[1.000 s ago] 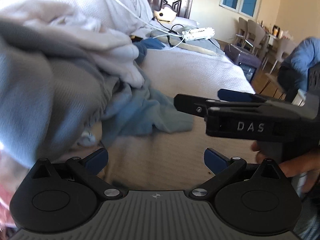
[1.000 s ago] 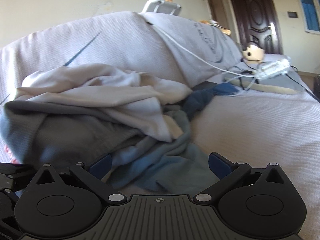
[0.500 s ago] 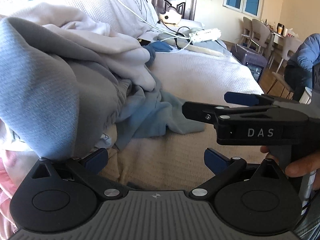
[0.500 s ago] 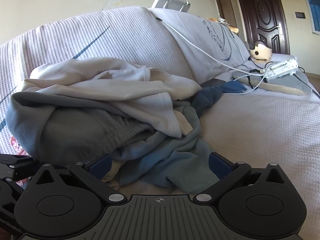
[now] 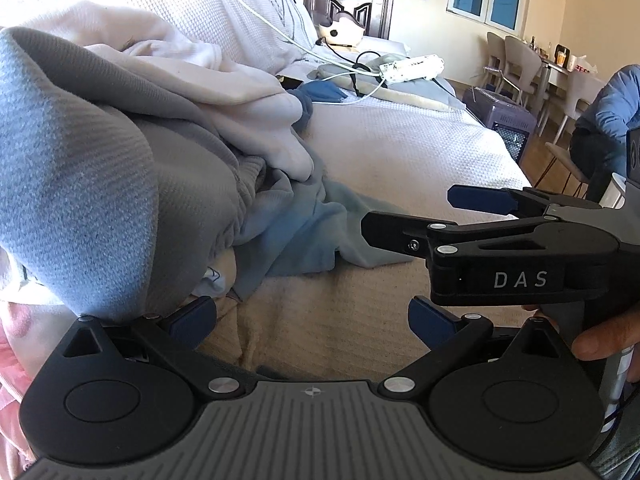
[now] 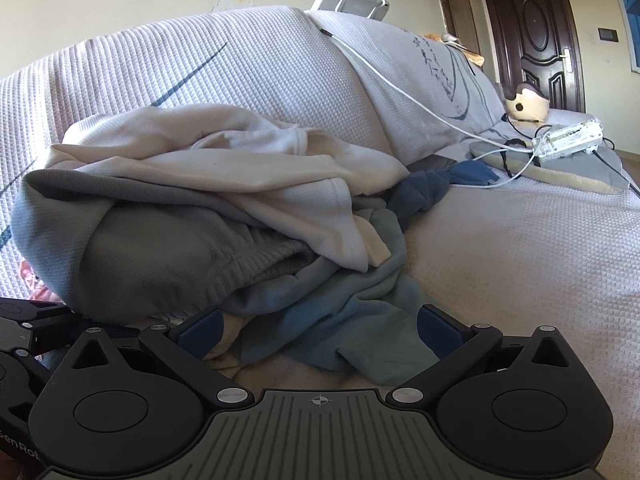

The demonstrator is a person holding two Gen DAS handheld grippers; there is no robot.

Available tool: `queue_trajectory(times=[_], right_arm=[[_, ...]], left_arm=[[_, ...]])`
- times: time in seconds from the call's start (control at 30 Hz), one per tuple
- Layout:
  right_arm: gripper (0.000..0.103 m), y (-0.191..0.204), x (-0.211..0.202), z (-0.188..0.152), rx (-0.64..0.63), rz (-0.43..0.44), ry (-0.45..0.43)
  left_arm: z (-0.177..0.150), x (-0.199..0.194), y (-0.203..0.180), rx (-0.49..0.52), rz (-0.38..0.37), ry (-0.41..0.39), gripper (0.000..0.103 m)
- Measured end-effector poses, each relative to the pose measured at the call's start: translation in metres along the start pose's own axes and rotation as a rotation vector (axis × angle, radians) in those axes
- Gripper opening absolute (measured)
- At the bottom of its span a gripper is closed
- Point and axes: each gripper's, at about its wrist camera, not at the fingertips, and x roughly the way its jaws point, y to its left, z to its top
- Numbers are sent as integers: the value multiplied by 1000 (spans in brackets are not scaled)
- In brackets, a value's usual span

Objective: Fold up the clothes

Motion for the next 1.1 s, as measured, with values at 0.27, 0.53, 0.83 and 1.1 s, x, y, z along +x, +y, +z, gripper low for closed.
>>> queue_trajectory(times=[0.27, 0.53, 0.83, 1.1], right_arm=[[103, -2, 2, -1, 8, -23, 20], [103, -9, -2, 1, 39, -99, -14], [103, 0, -7, 6, -31, -115, -71], [94, 42, 4, 47, -130, 164, -10]], left_arm=[[1, -1, 4, 14, 28, 1, 103], [-2, -7, 14, -5, 22, -13, 103], [-4, -8, 14, 14, -14, -23, 102], [-9, -20, 29, -34, -41, -8, 102]])
